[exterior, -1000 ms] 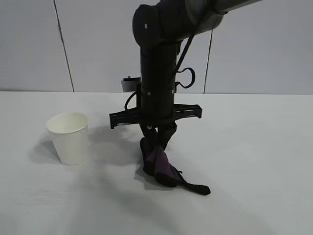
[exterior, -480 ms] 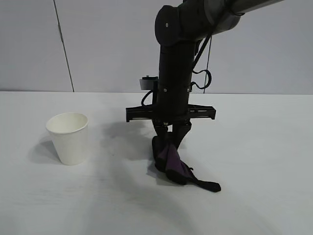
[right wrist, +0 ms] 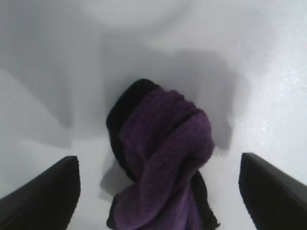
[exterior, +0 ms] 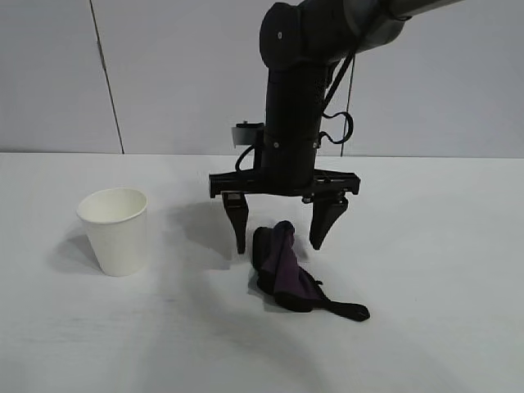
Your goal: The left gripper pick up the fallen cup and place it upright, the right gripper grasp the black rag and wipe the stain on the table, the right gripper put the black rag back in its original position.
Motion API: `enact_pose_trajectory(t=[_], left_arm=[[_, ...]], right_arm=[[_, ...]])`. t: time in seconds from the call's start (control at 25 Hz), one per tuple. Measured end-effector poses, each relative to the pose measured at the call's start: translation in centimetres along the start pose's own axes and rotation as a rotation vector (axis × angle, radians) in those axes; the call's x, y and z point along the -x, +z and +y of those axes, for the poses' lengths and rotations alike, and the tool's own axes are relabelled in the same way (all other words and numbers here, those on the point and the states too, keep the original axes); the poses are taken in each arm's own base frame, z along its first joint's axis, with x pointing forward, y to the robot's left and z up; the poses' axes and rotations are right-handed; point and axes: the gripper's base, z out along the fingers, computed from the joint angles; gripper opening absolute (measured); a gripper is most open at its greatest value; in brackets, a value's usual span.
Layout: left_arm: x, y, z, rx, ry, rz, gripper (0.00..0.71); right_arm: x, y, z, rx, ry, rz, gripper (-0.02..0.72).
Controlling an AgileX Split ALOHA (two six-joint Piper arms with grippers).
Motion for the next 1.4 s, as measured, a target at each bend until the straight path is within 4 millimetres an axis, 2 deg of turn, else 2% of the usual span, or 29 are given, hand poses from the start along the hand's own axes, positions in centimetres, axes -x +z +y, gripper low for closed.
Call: enact_pose_trajectory(t=[0.16, 0.32, 0.52, 0.72, 0.96, 1.16, 1.28, 1.4], left_arm=[[0.0, 0.0, 0.0, 0.0, 0.0, 0.0, 0.663], [0.0, 0.0, 0.0, 0.0, 0.0, 0.0, 0.663], [0.0, 0.0, 0.0, 0.0, 0.0, 0.0, 0.663], [0.0, 0.0, 0.0, 0.0, 0.0, 0.0, 0.663], [0.0, 0.0, 0.0, 0.0, 0.0, 0.0, 0.663], [0.0, 0.0, 0.0, 0.0, 0.0, 0.0, 0.663], [0.0, 0.0, 0.0, 0.0, 0.0, 0.0, 0.663], [0.0, 0.0, 0.0, 0.0, 0.0, 0.0, 0.663]], right_arm=[[-0.4, -6.7, 0.3, 0.038, -0.021, -0.126, 0.622], [-1.8, -13.4, 0.2, 0.068, -0.031, -0.254, 0.622], [-4.7, -20.7, -0.6, 0.08, -0.044, -0.391, 0.622], [-8.2, -27.0, -1.9, 0.051, -0.053, -0.541, 0.622], [-13.7, -34.1, -4.1, 0.006, -0.055, -0.739, 0.622], [-18.8, -38.7, -5.6, 0.006, -0.083, -0.886, 0.622], [-22.7, -41.3, -6.7, 0.017, -0.097, -0.984, 0.622], [-27.5, -43.9, -8.0, 0.029, -0.11, -1.103, 0.622]])
